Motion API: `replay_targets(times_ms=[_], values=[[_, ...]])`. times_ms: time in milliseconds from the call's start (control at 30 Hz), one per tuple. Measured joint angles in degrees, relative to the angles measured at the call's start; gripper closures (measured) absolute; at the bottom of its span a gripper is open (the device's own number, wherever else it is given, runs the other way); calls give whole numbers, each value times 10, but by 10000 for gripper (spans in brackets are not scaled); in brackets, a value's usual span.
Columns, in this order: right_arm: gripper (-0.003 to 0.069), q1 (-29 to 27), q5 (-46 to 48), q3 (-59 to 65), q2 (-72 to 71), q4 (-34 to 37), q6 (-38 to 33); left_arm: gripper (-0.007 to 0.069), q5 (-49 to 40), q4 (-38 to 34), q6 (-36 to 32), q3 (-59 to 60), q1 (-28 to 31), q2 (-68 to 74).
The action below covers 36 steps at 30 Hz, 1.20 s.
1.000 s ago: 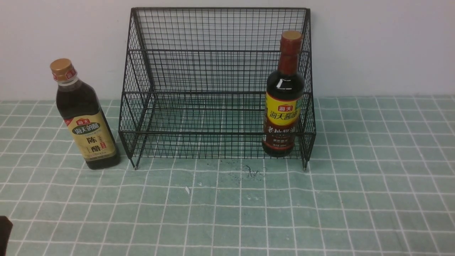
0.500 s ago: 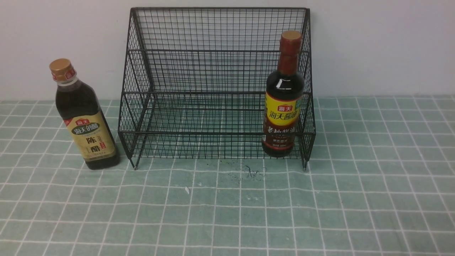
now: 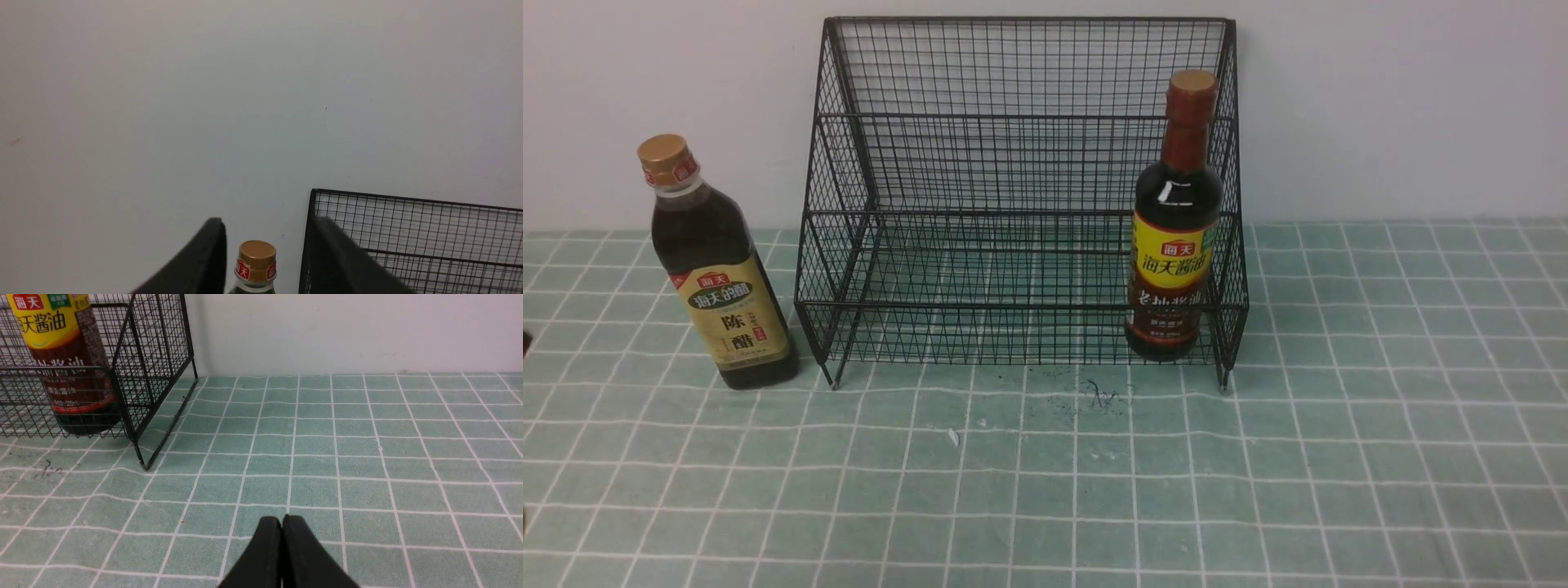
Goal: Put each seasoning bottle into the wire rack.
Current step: Use the left arm to grab the condiment bottle closest to it
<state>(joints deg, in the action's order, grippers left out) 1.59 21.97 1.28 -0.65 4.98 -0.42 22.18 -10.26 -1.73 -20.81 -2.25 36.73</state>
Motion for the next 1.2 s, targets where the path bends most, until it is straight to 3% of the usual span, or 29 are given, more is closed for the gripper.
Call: replay_targets(times_ms=[67,300,800,1033,1200], values=[[673,0,0,0,0,0,0,221,24,0,-3,-35,0,74],[673,0,0,0,0,0,0,107,89,10,3,-109,0,222],[673,0,0,0,0,0,0,102,97,24,-10,-261,0,433],[673,0,0,0,0,0,0,102,99,-50,-27,-285,0,507],[673,0,0,0,0,0,0,102,99,-60,-27,-285,0,541]])
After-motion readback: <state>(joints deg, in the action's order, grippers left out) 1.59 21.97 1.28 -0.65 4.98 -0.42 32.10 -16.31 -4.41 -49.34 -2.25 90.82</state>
